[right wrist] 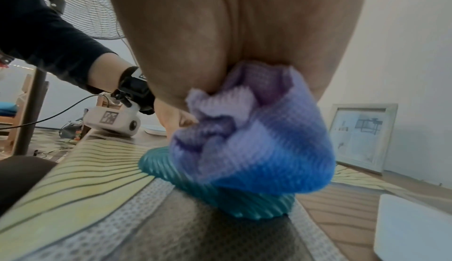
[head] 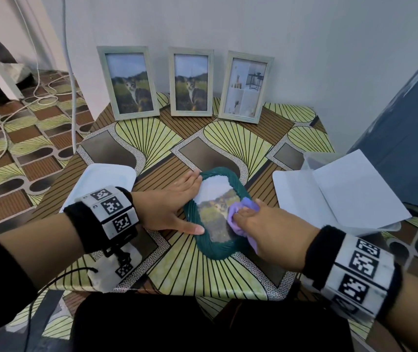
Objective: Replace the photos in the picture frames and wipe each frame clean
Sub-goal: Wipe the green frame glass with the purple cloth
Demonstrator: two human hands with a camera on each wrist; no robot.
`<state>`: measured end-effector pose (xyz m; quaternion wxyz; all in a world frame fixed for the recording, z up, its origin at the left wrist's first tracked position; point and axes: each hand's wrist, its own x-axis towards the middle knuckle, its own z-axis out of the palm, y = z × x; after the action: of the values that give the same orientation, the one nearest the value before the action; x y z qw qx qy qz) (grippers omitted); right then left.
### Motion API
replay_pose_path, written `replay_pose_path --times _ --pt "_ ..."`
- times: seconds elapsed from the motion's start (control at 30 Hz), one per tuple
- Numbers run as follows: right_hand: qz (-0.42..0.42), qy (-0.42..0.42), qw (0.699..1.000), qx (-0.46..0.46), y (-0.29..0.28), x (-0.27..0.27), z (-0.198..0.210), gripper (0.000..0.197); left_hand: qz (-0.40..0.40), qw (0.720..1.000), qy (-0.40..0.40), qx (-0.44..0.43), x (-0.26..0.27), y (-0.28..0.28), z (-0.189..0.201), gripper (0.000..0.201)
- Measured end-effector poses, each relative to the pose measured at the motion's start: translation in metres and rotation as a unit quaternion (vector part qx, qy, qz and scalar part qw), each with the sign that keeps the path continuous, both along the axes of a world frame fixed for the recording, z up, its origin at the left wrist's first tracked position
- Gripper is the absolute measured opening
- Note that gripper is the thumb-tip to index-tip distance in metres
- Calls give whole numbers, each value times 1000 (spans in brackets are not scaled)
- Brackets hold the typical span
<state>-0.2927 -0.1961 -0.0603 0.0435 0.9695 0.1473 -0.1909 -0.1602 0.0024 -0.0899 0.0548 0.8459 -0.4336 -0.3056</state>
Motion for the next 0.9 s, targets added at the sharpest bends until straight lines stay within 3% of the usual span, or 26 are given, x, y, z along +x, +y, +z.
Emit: replay_pose_path --times 0.17,0.3,0.53,0.63,0.77,0.9 --pt "-8 4 1000 -13 8 33 2 32 1 1000 3 -1 2 0 -2 117" --pt "-24 18 1000 -3 14 55 -5 61 1 1000 6 -1 3 1 -3 118" --pt "-62 37 993 90 33 64 -17 73 -18 1000 4 -14 5 3 -4 121" --pt "-70 29 990 121 35 61 -23 64 -30 999 4 -31 7 5 -6 113" --pt "-117 28 973 196 29 59 -19 55 -29 999 6 -40 9 6 -8 119" --pt "-174 -70 933 306 13 48 -7 44 -29 999 15 -40 9 6 -6 120"
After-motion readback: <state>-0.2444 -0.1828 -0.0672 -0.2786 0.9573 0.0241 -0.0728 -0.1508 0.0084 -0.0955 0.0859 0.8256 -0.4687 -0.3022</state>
